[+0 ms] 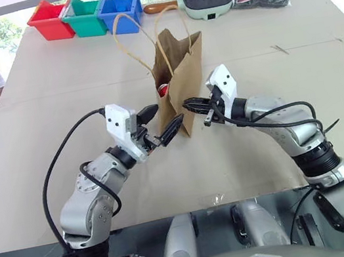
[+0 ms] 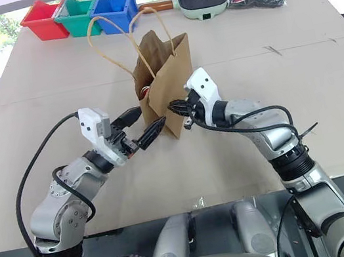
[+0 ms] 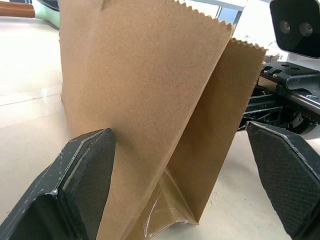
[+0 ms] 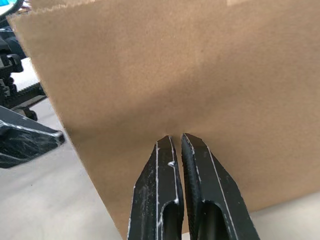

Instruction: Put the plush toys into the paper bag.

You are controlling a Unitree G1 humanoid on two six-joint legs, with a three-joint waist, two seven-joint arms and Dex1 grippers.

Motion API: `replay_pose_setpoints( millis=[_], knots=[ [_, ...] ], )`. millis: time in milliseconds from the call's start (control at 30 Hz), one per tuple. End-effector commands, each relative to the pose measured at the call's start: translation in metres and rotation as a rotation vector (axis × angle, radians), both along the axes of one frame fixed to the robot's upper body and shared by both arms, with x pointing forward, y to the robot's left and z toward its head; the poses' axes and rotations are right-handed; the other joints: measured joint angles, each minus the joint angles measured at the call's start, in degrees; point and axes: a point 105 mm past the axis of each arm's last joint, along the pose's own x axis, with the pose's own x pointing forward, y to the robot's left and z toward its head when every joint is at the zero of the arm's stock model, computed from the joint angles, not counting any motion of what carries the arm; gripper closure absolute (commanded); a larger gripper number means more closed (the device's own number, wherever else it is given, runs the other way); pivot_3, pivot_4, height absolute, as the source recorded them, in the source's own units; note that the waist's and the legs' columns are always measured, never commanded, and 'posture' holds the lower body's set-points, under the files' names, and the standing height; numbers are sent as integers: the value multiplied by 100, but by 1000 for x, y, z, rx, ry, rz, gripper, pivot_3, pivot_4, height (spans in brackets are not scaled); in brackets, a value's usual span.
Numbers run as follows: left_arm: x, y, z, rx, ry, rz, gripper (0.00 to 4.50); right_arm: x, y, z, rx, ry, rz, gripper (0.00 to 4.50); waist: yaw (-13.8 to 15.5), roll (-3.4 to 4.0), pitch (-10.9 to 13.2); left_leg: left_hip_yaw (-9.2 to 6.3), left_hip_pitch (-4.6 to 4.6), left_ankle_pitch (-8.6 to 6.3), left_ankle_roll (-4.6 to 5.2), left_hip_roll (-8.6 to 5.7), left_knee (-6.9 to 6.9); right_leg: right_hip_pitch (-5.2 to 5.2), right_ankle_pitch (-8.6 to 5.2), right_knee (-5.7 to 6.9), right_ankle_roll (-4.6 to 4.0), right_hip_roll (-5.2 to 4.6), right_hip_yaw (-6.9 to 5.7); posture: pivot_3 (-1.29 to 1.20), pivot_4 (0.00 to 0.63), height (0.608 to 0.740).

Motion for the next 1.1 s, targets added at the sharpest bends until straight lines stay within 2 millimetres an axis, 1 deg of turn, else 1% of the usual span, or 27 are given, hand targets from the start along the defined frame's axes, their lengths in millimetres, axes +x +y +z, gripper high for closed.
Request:
replay_pose_setpoints(
  millis=[33,100,167,267,300,333,367,400,433,467,500,533,567,633,667,700,733,767,800,867,900,933,1033,1100],
  knots=[
    [-4,-9,12,38,-96,10,0,-11,1,16,54,-54,28,4483,-1,0,0,-1,0,0,0,0,0,0,0,0,0,0,-1,0,150,740],
    [-1,-8,13,39,-115,50,0,-13,-3,16,56,-59,21,4483,1,1,0,-2,0,0,0,0,-1,0,0,2,0,0,-1,0,150,740],
    [9,-8,13,-5,-118,137,0,-19,-9,16,56,-70,14,4483,25,0,0,-1,0,0,0,0,0,0,0,3,0,0,0,0,150,740],
    [20,-16,11,-54,-117,212,0,-23,-17,19,46,-107,-15,4483,64,-1,0,-2,-1,0,0,-1,4,0,0,5,0,0,0,0,150,740],
    [23,-17,8,-54,-112,229,393,-23,-20,20,41,-118,-28,4500,65,0,0,-2,-1,0,0,-1,4,0,0,6,0,0,-1,0,150,740],
    [24,-17,6,-51,-108,240,513,-23,-21,20,38,-123,-35,4500,67,0,-1,0,0,0,0,-1,5,0,0,7,0,1,1,0,150,740],
    [26,-16,3,-46,-108,255,789,-24,-26,22,39,-125,-52,4500,55,-3,-2,1,1,0,0,-1,5,0,0,9,0,1,2,0,150,740],
    [28,-16,2,-43,-110,264,1161,-24,-30,23,40,-125,-64,4500,58,-2,-3,2,2,0,0,-1,5,0,0,9,0,2,3,0,150,740],
    [29,-17,0,-43,-113,263,1685,-26,-34,23,40,-122,-67,4500,66,-1,-4,1,3,0,0,-1,4,0,0,10,0,2,3,0,150,740],
    [30,-17,1,-49,-125,261,2040,-29,-41,25,40,-132,-77,4500,70,-1,-4,1,3,0,0,-1,5,0,0,11,0,2,2,0,150,740],
    [31,-16,3,-57,-136,257,2516,-34,-48,28,47,-138,-74,3995,76,-1,-4,1,2,0,0,-1,5,0,0,11,0,2,1,0,150,740],
    [31,-14,5,-61,-151,247,2911,-41,-53,30,49,-144,-67,3772,87,-1,-4,1,2,0,0,-2,6,1,0,11,0,1,2,0,150,740],
    [31,-13,6,-64,-162,225,3270,-49,-59,31,38,-156,-54,3399,98,-1,-4,0,-2,0,0,-4,7,1,0,10,0,-1,0,0,150,740],
    [29,-11,11,-72,-197,154,4317,-60,-69,31,14,-182,-44,2328,88,-2,-4,0,-3,0,1,-5,7,1,0,6,1,-1,0,0,150,740],
    [27,-12,14,-84,-206,102,4500,-65,-74,32,2,-197,-48,1868,70,-1,-3,0,-3,0,1,-4,7,1,0,6,1,-1,0,0,150,740],
    [24,-11,19,-85,-225,29,4500,-72,-80,32,-13,-213,-43,1272,69,-1,-3,2,0,0,1,-4,7,1,-1,8,1,0,2,0,150,740],
    [22,-9,22,-64,-246,-34,4500,-78,-85,33,-26,-224,-36,948,69,-1,-3,2,3,0,1,-3,6,1,-1,10,0,2,2,0,150,740],
    [21,-7,25,-50,-261,-93,4500,-83,-89,34,-32,-234,-30,488,70,-1,-4,-2,2,0,1,-3,6,1,-1,11,0,3,-2,0,150,740],
    [19,-6,27,-46,-262,-168,4500,-87,-93,35,-38,-247,-33,488,68,-1,-3,-2,2,0,1,-2,6,1,-2,11,0,5,-2,0,150,740],
    [13,-3,27,39,-284,-354,4500,-95,-104,39,-62,-279,-51,488,59,-1,-3,0,4,0,1,-1,7,1,-2,11,0,7,-1,0,150,740],
    [13,1,25,108,-289,-465,4500,-100,-114,41,-90,-289,-74,488,73,0,-3,4,4,0,1,-2,7,2,-2,12,0,6,1,0,150,740],
    [15,6,23,155,-289,-536,4500,-104,-120,41,-111,-294,-87,488,74,-1,-3,3,3,0,1,-2,8,2,-3,11,0,7,0,0,150,740],
    [31,12,21,234,-310,-631,4500,-111,-136,38,-172,-281,-139,488,105,-2,-4,0,4,0,1,-3,11,13,-3,-5,1,6,-8,0,150,740],
    [38,10,11,300,-302,-697,4500,-116,-141,37,-184,-269,-158,488,95,-3,-5,-7,4,0,1,-2,13,27,-3,-24,2,6,-15,0,150,740]
  ],
)
